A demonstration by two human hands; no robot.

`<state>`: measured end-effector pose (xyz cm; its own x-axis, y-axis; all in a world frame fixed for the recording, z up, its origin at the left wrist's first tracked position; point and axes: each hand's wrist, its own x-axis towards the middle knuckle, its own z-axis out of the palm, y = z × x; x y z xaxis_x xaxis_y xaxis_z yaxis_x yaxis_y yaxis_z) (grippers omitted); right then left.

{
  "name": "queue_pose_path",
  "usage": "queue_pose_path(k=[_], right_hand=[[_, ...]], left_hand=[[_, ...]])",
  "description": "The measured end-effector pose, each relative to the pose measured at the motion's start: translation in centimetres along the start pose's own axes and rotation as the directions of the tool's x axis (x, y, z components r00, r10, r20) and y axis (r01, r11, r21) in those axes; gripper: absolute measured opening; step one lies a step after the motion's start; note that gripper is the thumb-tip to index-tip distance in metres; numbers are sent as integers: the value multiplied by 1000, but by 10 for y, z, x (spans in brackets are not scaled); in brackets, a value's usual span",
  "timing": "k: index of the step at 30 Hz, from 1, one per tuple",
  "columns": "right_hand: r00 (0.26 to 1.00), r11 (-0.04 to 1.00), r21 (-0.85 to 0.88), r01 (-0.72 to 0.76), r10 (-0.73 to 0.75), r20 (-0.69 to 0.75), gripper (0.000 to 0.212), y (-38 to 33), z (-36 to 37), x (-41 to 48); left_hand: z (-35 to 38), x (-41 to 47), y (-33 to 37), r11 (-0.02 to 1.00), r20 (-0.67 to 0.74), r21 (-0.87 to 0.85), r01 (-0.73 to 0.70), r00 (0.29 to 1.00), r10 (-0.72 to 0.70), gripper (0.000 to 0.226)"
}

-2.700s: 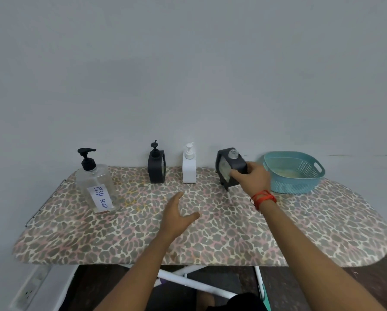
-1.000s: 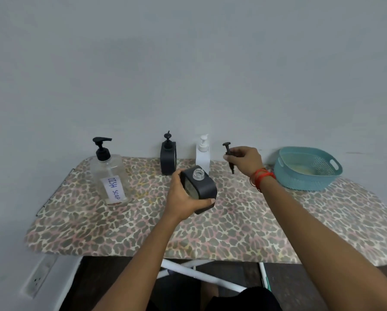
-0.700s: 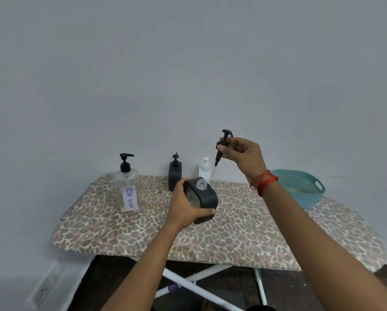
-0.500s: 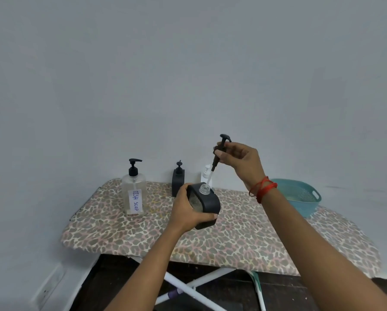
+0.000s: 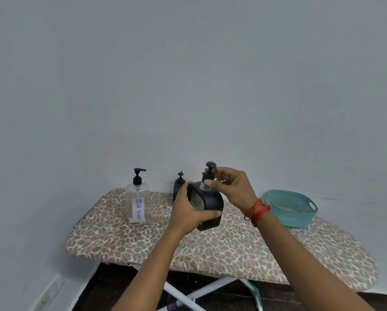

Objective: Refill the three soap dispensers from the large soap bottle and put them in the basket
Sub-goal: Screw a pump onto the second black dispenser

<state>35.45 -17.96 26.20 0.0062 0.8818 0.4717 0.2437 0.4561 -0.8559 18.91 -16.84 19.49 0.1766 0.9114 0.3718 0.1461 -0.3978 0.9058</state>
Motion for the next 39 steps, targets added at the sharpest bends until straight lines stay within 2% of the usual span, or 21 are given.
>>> queue_pose_path(k=[7, 12, 15, 18, 20, 22, 26, 30, 33, 36, 39], right_hand=[[999, 1000, 17, -20, 20, -47, 25, -10, 8, -3], [971, 987, -107, -117, 91, -223, 51, -14, 22, 1], [984, 990, -94, -110, 95, -148, 56, -17, 17, 0], [994, 993, 51, -108, 106, 39, 50, -19, 3, -2], [988, 980, 154, -126, 109, 113, 40, -20, -5, -4], [990, 979, 168, -119, 103, 99, 34, -22, -8, -6], [993, 987, 111, -113, 116, -29, 33, -28, -5, -3], [986, 991, -39, -129, 124, -113, 50, -32, 2, 3], [989, 990, -19, -140, 141, 36, 56, -33, -9, 4], [957, 950, 218, -223, 171, 234, 51, -28, -23, 0], [973, 956, 226, -189, 151, 174, 37, -25, -23, -3]], left_hand=[[-2, -1, 17, 998, -46, 4, -62, 997, 62, 77], [4, -5, 24, 993, -59, -19, -115, 992, 114, 77], [5, -4, 25, 993, -43, -37, -114, 993, 113, 76], [1, -2, 22, 995, -36, -53, -81, 996, 79, 75], [-1, 1, 18, 996, -35, -64, -63, 998, 61, 76], [0, 3, 16, 996, -25, -60, -60, 998, 58, 79], [8, 3, 23, 996, -25, -38, -86, 996, 85, 83], [13, 4, 30, 990, 3, -24, -140, 990, 141, 80], [8, 4, 27, 991, 53, -44, -123, 991, 126, 82], [-2, 7, 20, 993, 103, -99, -56, 992, 67, 86], [-3, 4, 20, 992, 118, -114, -50, 991, 64, 83]])
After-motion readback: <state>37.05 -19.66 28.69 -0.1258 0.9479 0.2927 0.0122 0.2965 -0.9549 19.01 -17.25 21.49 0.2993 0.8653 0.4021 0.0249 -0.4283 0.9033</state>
